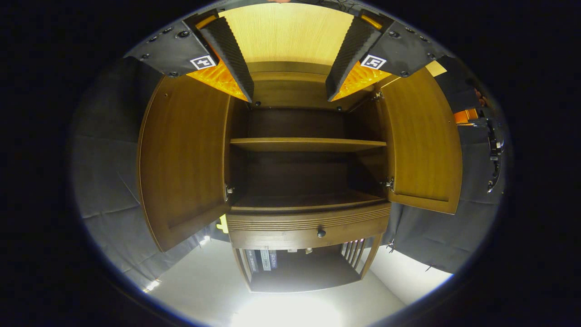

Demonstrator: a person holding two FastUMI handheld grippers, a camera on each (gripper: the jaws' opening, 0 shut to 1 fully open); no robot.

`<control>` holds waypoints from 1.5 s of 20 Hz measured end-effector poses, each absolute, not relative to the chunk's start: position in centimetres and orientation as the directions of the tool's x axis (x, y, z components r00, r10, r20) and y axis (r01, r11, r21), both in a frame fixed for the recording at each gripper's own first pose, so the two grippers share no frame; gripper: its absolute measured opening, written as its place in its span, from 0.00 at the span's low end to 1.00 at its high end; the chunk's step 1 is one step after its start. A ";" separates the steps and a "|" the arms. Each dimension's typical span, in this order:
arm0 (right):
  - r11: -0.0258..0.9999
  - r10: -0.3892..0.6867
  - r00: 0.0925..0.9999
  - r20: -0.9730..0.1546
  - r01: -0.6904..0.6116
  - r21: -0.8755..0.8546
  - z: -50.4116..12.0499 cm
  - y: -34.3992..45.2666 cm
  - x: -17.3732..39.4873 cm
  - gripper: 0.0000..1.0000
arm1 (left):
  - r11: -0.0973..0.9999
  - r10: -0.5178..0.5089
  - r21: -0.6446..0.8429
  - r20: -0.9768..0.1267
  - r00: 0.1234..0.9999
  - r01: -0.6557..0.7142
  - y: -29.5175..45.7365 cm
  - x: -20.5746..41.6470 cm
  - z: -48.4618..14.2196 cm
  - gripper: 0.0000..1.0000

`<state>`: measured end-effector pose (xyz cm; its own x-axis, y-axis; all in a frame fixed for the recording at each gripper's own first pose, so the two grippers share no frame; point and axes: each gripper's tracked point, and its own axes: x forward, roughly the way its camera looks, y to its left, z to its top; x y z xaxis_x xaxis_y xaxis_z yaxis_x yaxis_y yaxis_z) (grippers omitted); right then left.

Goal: Open the right door of the double-door shoe cabinet with the right hand, and open the left door with the left hand.

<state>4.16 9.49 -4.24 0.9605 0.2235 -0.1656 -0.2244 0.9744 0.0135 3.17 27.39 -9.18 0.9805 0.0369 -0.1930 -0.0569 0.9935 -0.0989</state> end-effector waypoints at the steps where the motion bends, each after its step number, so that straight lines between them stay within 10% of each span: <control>1: 0.974 0.224 0.962 -0.158 -0.224 0.018 -3.9 9.4 4.0 0.99 | 0.993 0.045 -0.096 -0.179 0.983 -0.063 27.6 2.6 -8.4 0.10; 22: 0.978 0.205 0.976 -0.071 -0.207 -0.015 0.6 -0.2 -4.0 1.00 | 0.997 -0.039 -0.071 -0.057 0.998 0.035 14.0 -9.0 1.0 0.12; 30: 0.980 0.199 0.978 -0.066 -0.199 0.000 0.9 -1.4 -5.3 1.00 | 0.999 -0.021 -0.042 -0.064 0.998 0.019 13.6 -10.9 0.8 0.28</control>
